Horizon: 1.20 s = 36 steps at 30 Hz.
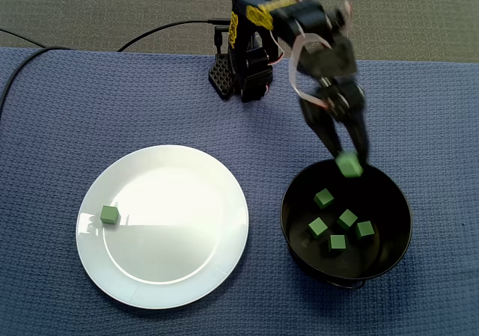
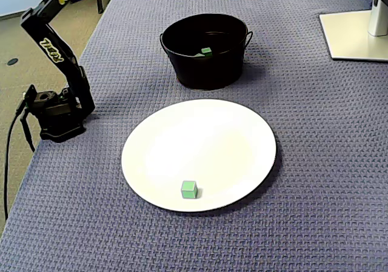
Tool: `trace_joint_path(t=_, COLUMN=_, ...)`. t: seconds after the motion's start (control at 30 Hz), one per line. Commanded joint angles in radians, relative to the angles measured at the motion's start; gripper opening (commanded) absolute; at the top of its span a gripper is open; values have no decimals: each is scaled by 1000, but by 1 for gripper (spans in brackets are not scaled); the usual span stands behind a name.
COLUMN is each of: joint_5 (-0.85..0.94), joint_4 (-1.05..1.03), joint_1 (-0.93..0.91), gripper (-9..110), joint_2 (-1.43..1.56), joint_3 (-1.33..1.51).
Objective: Pick up the items on the white plate and put them in the black container.
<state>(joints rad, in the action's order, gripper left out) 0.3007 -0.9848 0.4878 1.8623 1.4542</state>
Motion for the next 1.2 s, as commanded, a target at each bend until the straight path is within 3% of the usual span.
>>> trace_joint_path(t=0.0, joint_5=-44, joint_4=135, joint_1=66, gripper=0, joint_2=-110, joint_3=86)
trace_joint_path(t=0.2, joint_5=-66, joint_4=244, joint_1=69, gripper=0, joint_2=-265, joint_3=179)
trace_joint_path(t=0.4, joint_5=20, joint_4=199, joint_1=67, gripper=28, joint_2=-236, joint_3=235)
trace_joint_path(t=0.53, joint_5=130, joint_4=-18, joint_1=-29, gripper=34, joint_2=-114, joint_3=107)
trace_joint_path(t=0.67, joint_5=364, joint_4=-233, joint_1=-235, gripper=33, joint_2=-5, joint_3=-80)
trace_joint_path(t=0.87, joint_5=881, joint_4=-293, joint_1=-684, gripper=33, joint_2=100, joint_3=-126)
trace_joint_path(t=1.03, joint_5=1111, joint_4=14, joint_1=-1032, gripper=34, joint_2=20, joint_3=-11)
trace_joint_path(t=1.17, joint_5=1275, joint_4=192, joint_1=-1163, gripper=35, joint_2=-101, joint_3=46)
